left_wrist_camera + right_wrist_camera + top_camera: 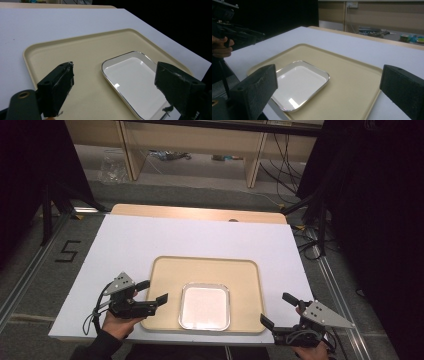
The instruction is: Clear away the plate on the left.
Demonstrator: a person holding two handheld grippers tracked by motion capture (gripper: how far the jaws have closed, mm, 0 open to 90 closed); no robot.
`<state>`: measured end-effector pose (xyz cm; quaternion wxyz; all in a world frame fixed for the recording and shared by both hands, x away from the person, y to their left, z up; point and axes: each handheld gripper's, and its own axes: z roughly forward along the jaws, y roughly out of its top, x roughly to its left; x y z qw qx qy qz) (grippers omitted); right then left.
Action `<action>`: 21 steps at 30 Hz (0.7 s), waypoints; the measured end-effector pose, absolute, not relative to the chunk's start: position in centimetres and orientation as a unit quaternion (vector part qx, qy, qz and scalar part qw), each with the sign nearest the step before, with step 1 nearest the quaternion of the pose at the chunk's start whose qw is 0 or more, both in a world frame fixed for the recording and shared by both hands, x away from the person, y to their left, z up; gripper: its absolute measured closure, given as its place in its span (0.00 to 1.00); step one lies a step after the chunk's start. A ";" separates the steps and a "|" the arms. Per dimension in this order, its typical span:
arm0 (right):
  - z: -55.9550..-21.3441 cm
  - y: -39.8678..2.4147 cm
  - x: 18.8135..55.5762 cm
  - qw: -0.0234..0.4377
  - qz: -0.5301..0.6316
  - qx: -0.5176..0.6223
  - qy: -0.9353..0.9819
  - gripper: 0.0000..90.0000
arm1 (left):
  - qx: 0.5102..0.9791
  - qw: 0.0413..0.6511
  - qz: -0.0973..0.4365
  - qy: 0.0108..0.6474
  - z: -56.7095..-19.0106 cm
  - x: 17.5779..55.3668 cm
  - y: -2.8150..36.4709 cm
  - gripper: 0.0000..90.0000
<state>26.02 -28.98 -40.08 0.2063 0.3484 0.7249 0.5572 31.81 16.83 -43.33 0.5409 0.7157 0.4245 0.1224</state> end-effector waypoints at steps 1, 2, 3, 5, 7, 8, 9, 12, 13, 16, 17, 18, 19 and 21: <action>-40.1 -29.0 26.0 0.207 0.557 0.348 0.725 0.02 | 0.713 0.538 0.124 0.432 -43.3 31.7 16.8 0.17; -40.1 -29.0 26.0 0.207 0.557 0.350 0.725 0.02 | 0.714 0.539 0.125 0.430 -43.3 31.6 16.8 0.17; -40.1 -29.0 26.0 0.207 0.557 0.351 0.724 0.02 | 0.717 0.538 0.126 0.424 -43.2 31.6 16.9 0.17; -40.1 -29.0 26.0 0.206 0.557 0.349 0.725 0.02 | 0.717 0.536 0.129 0.426 -43.1 31.5 16.9 0.17; -40.1 -29.0 26.1 0.206 0.559 0.348 0.724 0.02 | 0.717 0.540 0.128 0.422 -43.1 31.4 16.9 0.17; -40.1 -28.9 26.0 0.207 0.559 0.348 0.724 0.02 | 0.716 0.539 0.128 0.425 -43.0 31.3 16.9 0.17; -40.1 -28.9 26.0 0.206 0.559 0.348 0.724 0.02 | 0.716 0.540 0.127 0.424 -43.0 31.2 16.9 0.17; -40.1 -29.0 26.0 0.206 0.557 0.349 0.725 0.02 | 0.714 0.543 0.128 0.423 -43.0 30.9 16.9 0.17; -40.1 -29.0 26.0 0.206 0.559 0.348 0.724 0.02 | 0.718 0.542 0.130 0.418 -42.9 30.9 16.9 0.17; -40.1 -28.9 26.1 0.206 0.559 0.348 0.724 0.02 | 0.723 0.536 0.132 0.416 -43.0 30.6 16.9 0.17; -40.1 -28.9 26.1 0.206 0.559 0.348 0.724 0.02 | 0.726 0.534 0.134 0.412 -43.0 30.6 16.8 0.17; -40.1 -28.9 26.0 0.206 0.559 0.348 0.724 0.02 | 0.726 0.529 0.136 0.418 -43.0 30.4 16.7 0.17; -40.1 -28.9 26.0 0.206 0.559 0.348 0.724 0.02 | 0.725 0.530 0.137 0.418 -43.0 30.3 16.7 0.17; -40.1 -28.9 26.0 0.205 0.560 0.348 0.724 0.02 | 0.734 0.523 0.144 0.408 -42.9 30.1 16.7 0.17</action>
